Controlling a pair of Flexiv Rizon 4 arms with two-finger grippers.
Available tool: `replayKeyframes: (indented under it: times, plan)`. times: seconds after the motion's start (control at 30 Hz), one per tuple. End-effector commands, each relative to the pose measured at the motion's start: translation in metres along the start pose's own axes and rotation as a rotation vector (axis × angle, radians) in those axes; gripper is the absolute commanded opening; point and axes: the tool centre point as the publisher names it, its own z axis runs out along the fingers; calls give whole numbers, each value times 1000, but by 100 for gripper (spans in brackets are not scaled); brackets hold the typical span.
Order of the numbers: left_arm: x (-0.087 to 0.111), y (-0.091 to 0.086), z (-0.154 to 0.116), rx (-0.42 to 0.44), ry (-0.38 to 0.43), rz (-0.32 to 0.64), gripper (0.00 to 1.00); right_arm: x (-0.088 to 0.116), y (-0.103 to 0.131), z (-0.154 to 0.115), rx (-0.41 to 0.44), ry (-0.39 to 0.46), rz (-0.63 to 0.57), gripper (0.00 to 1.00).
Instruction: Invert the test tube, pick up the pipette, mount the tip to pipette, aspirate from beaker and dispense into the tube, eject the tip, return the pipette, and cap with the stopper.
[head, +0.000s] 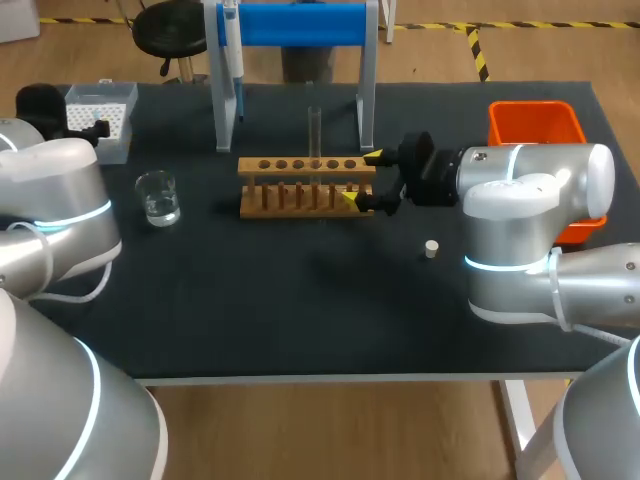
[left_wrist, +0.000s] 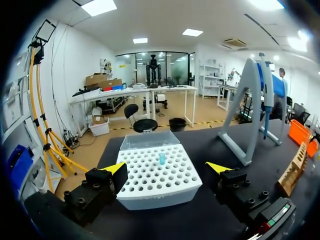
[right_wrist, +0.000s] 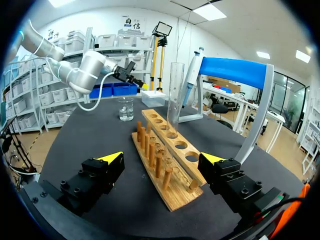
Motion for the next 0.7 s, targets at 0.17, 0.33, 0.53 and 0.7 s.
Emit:
replayKeyframes:
  times: [0.17,0.33,0.53,0.7]
  plan:
    - [-2,2,12,-3,-7,-9,100,0,0,0,0,-1,0,100]
    - [-2,1,17,-6,-4,-9,95,0,0,0,0,-1,0,100]
    - [-2,0,23,-7,0,-10,68,0,0,0,0,-1,0,100]
    - [-4,-2,28,-9,1,-11,66,0,0,0,0,-1,0,100]
